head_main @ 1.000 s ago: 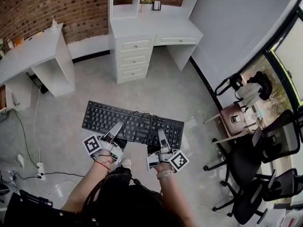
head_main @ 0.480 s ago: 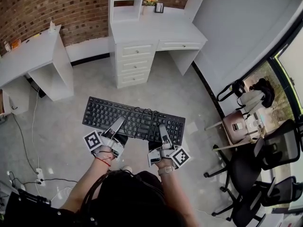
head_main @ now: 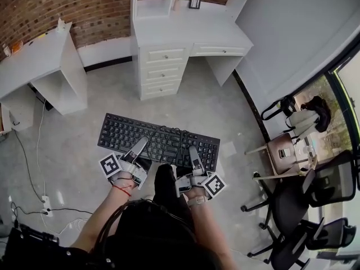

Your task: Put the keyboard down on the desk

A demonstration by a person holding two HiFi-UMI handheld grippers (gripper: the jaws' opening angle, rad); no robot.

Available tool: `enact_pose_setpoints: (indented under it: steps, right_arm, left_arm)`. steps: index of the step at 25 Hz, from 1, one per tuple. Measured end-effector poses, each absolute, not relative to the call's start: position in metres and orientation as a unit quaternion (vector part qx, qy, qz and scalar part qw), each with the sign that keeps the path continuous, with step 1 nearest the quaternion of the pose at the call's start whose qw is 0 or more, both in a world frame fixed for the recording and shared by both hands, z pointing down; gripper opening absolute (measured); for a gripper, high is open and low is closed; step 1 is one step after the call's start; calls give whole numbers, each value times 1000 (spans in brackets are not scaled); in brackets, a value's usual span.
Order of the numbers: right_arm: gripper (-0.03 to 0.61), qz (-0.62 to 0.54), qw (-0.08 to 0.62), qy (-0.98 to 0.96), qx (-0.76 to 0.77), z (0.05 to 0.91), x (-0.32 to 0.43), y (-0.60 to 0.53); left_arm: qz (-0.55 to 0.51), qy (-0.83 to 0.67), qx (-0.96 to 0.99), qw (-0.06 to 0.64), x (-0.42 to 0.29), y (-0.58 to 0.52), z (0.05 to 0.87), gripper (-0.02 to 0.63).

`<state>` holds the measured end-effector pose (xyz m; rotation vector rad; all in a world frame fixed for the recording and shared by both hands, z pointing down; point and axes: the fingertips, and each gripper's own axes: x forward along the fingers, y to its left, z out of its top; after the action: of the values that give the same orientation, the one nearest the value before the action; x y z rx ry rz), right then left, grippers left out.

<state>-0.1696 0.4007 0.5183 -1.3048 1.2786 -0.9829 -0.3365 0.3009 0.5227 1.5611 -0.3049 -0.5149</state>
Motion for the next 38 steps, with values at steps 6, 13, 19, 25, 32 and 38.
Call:
enact_pose_setpoints:
  steps: [6,13,19,25,32,38]
  right_arm:
    - [72,-420,505,531,-535,526,-157,362]
    - [72,-422,507,539,-524,520,-121,314]
    - [72,-427,503,546,-516,513,-89,266]
    - [72,-431,503,550,-509,509,-60,224]
    - [72,-436,508,546,-504,514,-28,186]
    - [72,-435,514,536,-508,521,9,155]
  left_arm:
    - [-231,-149,689,670,-327,267,527,71]
    - [-241,-150,693,662,-292,222,522,71]
    - [-245,-161,696,656,-264,178,513,71]
    - [-247,-165,697,653,-235,138,509,71]
    - [-239,-170,692,659,-202,100,513,71]
    - [-230,-165,697,659,-163,66,517,71]
